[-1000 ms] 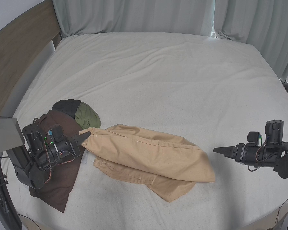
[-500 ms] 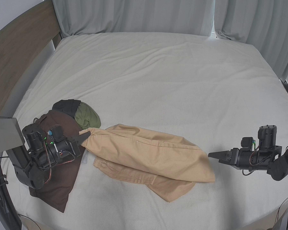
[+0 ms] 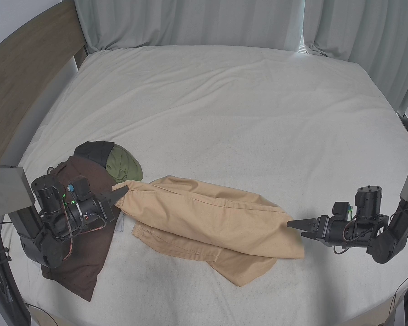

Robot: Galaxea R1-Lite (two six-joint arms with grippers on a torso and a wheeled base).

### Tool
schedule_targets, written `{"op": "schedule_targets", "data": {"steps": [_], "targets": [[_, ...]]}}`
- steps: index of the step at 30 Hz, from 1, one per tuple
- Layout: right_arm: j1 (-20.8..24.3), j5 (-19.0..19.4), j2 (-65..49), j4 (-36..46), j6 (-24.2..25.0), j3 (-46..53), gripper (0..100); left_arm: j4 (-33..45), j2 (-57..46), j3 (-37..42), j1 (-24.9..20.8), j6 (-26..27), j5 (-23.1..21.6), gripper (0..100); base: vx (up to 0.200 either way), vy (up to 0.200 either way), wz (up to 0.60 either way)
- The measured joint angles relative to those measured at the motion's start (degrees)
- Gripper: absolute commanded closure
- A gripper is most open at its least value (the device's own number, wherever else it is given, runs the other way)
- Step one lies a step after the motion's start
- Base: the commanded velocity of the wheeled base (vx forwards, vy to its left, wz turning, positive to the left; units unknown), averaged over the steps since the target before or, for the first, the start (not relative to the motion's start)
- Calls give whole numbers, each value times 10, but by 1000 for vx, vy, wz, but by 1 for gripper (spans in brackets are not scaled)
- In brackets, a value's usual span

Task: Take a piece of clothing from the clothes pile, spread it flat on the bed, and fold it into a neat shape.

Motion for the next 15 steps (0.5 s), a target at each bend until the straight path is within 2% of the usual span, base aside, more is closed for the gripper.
{"op": "schedule_targets", "data": {"steps": [8,15], "targets": [[20,-1,29,-50,6,16,0,0,-1,0,1,0,0,100,0,0,0],[34,0,29,-83,46,35,0,0,-1,0,0,0,0,100,0,0,0]]}}
